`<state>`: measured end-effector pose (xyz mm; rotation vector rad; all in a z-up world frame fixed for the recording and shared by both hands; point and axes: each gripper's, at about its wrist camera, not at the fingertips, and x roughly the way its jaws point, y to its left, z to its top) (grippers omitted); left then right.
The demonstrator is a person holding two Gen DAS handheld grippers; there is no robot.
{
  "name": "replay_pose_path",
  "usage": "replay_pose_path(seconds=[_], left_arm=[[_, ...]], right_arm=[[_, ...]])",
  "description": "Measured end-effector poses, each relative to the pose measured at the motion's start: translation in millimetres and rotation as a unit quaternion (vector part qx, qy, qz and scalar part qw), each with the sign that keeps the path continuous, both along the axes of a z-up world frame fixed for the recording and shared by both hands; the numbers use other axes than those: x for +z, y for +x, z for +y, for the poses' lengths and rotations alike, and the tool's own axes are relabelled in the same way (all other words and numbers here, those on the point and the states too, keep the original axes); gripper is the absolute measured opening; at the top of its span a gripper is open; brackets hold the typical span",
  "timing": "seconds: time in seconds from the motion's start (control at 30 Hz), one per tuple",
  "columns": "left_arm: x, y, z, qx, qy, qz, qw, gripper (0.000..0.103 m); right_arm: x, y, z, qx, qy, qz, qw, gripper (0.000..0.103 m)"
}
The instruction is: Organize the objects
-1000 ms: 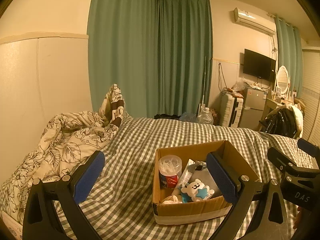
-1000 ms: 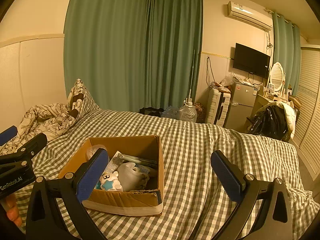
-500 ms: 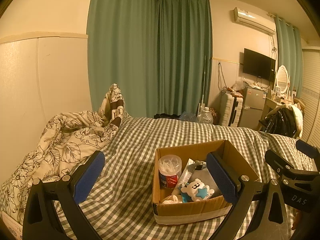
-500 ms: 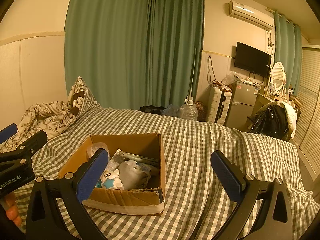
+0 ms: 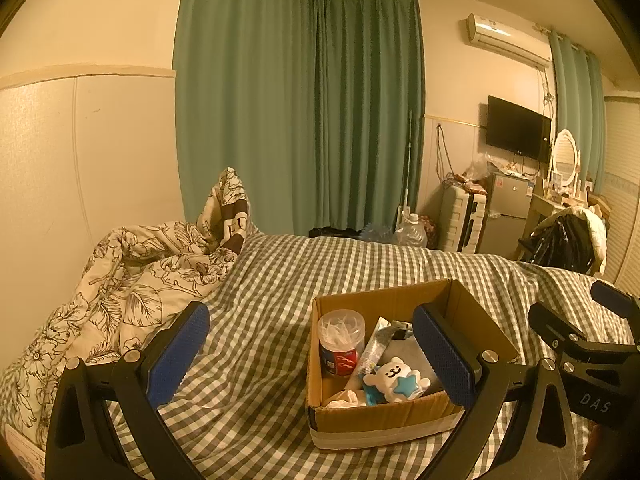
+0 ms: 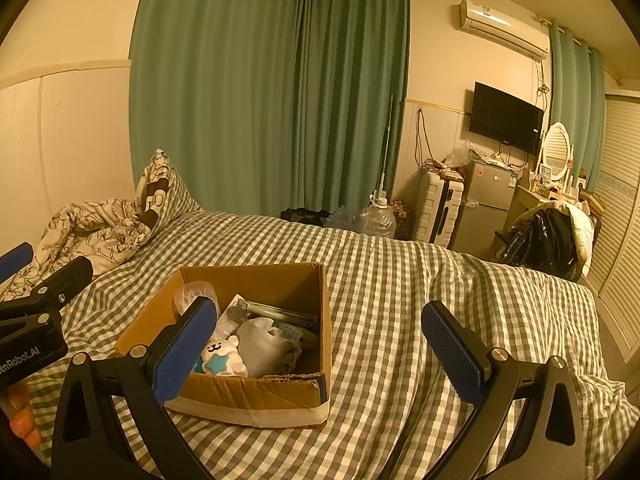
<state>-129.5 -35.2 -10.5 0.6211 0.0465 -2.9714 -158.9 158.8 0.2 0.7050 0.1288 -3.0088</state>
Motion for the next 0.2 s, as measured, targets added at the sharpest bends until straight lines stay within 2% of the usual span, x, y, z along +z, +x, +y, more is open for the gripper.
replay_pose_path(seconds=[0.2], left_arm=[[-3.6, -2.8, 2.5, -0.007, -0.01, -0.005, 0.9999, 0.103]], right_arm=[[-0.1, 0.0, 0.1, 0.0, 0.0, 0.001, 1.0, 0.103]])
